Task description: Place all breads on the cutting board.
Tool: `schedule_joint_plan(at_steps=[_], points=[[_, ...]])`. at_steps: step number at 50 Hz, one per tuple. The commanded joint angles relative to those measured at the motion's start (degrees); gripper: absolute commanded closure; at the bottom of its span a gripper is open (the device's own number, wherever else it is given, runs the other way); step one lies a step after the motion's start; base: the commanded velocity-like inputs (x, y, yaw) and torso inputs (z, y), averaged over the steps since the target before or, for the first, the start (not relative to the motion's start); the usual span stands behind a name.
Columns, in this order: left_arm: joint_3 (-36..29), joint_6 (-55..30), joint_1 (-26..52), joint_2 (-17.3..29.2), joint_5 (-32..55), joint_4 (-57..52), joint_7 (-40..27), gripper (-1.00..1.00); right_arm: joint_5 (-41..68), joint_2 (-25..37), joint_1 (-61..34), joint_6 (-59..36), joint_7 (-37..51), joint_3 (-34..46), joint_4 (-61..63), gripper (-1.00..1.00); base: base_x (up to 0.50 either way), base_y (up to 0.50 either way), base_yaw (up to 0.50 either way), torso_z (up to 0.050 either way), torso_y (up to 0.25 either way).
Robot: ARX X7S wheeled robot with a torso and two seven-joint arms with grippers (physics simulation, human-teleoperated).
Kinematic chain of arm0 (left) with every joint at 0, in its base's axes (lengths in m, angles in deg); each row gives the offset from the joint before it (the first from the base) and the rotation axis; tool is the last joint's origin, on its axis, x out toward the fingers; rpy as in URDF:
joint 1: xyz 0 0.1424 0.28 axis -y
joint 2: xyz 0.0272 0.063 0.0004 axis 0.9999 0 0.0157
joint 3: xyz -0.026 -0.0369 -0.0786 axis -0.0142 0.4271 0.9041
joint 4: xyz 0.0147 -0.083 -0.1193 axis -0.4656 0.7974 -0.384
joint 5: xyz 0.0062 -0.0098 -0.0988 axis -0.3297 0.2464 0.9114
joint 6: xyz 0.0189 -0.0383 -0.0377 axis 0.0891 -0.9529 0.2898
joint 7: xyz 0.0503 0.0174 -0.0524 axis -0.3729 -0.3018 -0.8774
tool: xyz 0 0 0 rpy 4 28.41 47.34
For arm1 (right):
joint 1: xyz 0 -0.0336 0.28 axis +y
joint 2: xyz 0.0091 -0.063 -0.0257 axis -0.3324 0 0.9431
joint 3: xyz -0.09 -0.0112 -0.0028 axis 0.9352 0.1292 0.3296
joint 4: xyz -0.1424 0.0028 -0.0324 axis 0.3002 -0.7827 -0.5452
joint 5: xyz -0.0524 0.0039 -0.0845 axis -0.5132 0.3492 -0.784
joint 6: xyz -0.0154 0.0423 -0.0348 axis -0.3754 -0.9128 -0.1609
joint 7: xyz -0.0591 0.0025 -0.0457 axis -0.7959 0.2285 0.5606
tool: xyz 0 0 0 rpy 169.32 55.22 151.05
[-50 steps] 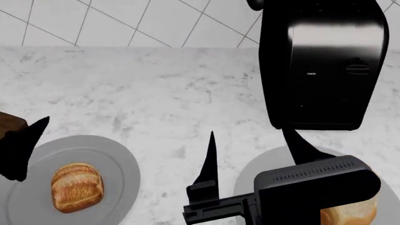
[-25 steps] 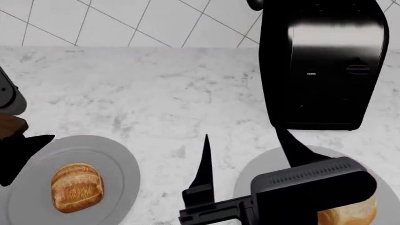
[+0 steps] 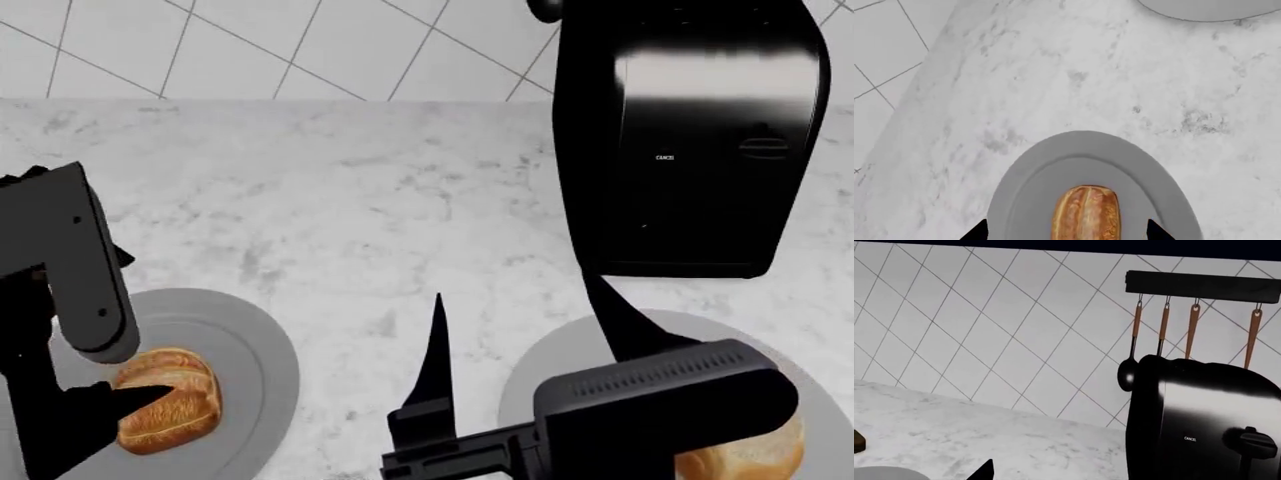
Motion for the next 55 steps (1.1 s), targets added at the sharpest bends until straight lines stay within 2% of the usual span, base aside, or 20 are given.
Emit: schedule_joint_plan(at_steps=[1,17,37,45,46,47,52,55], points=[[-6.00,5.10,-2.29,-2.57,-2.76,3.92,0.50,-1.00,0.44,0.23,0.54,0.73,0.15,-0.25,-0.29,-1.00,0.00,0.00,0.00,0.000,0.000],[-10.81,9.41,-6.69,-3.82,-4.98,9.17,0.63,-1.00,1.33,0.34,1.19,0.74,0.80,-0.85,0.30,-1.00,0.00,0.00,0.00,0.000,0.000],[-10.39,8.12,-7.98,-1.30,-5.05,11.01,-0.81,-1.00,2.27,0.73,1.10,-0.24,1.41,-0.57,1.16,-1.00,0.00,0.00,0.00,0.000,0.000],[-12.26,12.90,-8.39,-3.66,-7.63,18.90,-0.21,-1.00,2.36,0.77,1.21,0.26,1.54,-0.42,0.61,-1.00,0.00,0.00,0.00,0.000,0.000],[-12.10,16.14,-9.04,-4.10,-9.25,20.18,-1.84,-1.00,2.32,0.80,1.31,0.44,1.54,-0.40,0.48,-1.00,0.00,0.00,0.00,0.000,0.000],[-9.83,18.98,-9.89,-5.14,-9.99,22.25,-4.83,1.00,2.32,0.83,1.47,0.61,1.56,-0.44,0.42,-1.00,0.00,0.00,0.00,0.000,0.000],[-4.77,21.45,-11.14,-5.53,-9.35,22.32,-9.63,1.00,2.33,0.90,1.44,0.88,1.59,-0.19,0.16,-1.00,0.00,0.00,0.00,0.000,0.000],[-2.31,20.67,-10.66,-3.88,-8.44,19.07,-11.13,1.00,2.31,0.93,1.29,0.91,1.67,-0.01,0.09,-1.00,0.00,0.00,0.00,0.000,0.000]])
